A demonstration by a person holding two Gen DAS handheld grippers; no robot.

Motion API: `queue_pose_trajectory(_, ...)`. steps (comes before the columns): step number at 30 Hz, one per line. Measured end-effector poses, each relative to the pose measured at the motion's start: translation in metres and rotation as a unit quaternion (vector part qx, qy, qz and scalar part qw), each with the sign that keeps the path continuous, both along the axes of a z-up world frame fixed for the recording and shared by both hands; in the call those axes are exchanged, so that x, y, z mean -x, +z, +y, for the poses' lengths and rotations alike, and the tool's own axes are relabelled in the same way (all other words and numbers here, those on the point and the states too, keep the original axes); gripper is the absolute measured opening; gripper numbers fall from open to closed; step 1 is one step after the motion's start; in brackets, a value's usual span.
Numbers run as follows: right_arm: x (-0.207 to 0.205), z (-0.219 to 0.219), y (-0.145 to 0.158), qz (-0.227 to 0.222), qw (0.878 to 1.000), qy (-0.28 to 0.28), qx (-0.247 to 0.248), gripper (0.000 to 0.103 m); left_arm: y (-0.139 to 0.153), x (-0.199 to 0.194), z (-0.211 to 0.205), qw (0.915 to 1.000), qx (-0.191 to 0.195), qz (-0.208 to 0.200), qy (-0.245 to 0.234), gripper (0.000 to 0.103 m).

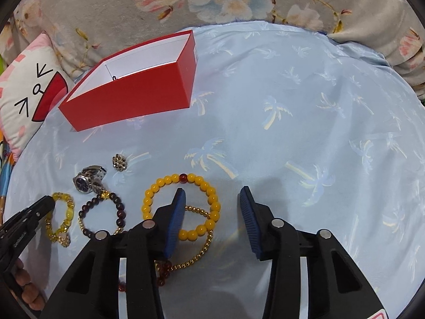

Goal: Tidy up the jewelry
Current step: 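Grasp the orange beaded bracelet with the right tool while the left tool holds the yellow one, then carry both bracelets into the red box and open the left tool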

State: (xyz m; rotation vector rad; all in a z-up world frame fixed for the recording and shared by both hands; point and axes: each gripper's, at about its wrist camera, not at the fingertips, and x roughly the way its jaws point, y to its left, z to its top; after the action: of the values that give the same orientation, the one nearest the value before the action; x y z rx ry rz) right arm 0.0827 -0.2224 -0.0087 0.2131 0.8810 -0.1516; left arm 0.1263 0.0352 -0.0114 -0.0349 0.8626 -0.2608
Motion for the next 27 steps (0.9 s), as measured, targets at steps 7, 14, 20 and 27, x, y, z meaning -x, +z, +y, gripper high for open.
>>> queue_pose_trajectory(7,-0.001,0.005,-0.002,-0.001,1.0,0.003,0.026,0.015,0.0,0.0,0.0,1.0,0.001,0.0,0.001,0.009)
queue_pose_trajectory(14,-0.001,0.007,-0.002,-0.004,1.0,0.008,0.02,0.008,0.0,0.0,0.0,1.0,0.001,0.0,0.0,0.009)
queue_pose_trajectory(20,0.006,0.008,0.011,-0.016,1.0,0.011,0.01,0.007,0.004,0.003,-0.005,1.0,0.002,-0.006,0.001,0.009)
queue_pose_trajectory(27,0.016,0.014,0.042,-0.046,0.999,0.023,0.005,0.007,0.035,0.012,-0.011,0.9996,0.013,-0.024,-0.012,0.009)
